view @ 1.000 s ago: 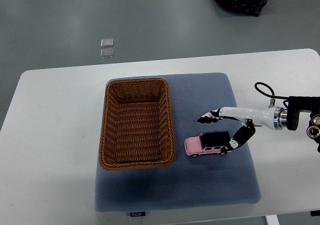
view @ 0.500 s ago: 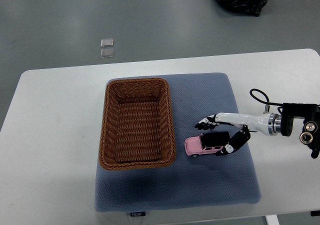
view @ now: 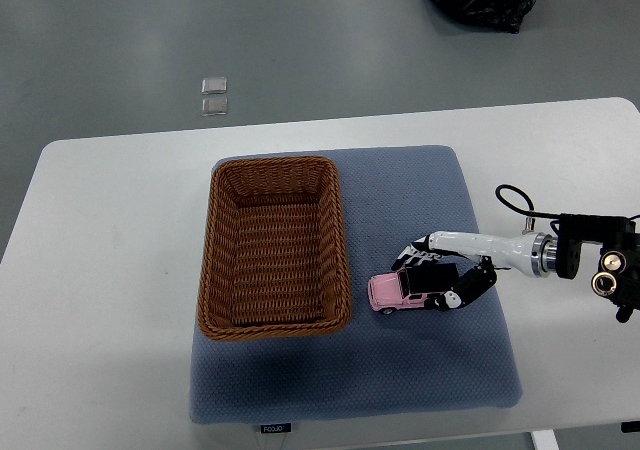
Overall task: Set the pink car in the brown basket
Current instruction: 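Lift the held car and carry it over the wicker basket, then lower the car into the basket and open the right hand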
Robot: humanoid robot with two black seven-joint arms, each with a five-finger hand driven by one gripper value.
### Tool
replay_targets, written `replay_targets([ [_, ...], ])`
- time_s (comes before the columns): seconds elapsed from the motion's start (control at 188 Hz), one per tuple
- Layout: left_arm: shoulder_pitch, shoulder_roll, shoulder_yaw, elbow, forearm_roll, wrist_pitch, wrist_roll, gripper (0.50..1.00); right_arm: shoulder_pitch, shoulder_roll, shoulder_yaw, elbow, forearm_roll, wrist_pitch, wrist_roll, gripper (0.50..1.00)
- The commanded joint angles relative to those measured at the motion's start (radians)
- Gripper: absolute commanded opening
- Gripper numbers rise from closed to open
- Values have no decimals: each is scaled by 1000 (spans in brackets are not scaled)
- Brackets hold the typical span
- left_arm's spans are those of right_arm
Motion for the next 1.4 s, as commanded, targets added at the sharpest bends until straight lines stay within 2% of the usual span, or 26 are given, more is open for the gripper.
replay_targets([
  [0.0, 0, 0, 0, 0, -1, 0, 0, 1000, 2, -4, 0, 1, -12, -15, 10, 500],
  [0.218, 0, 0, 2, 0, 1, 0, 0, 1000, 39, -71, 9, 20, 0, -2, 42, 500],
  [0.404, 0, 0, 3, -1, 1, 0, 0, 1000, 162, -146, 17, 55, 11, 48, 45, 500],
  [0.707, 0, 0, 2, -6, 1, 0, 0, 1000, 384, -125, 3, 35, 94, 113, 44, 500],
  [0.931, 0, 0, 5, -6, 1, 0, 0, 1000, 493, 91, -74, -118, 100, 108, 44, 500],
  [1.16, 0, 0, 6, -7, 2, -1, 1, 1000, 483, 334, -106, -266, 88, 96, 44, 500],
  [1.394, 0, 0, 6, -12, 5, -1, 0, 1000, 447, 496, -129, -392, 83, 51, 45, 500],
])
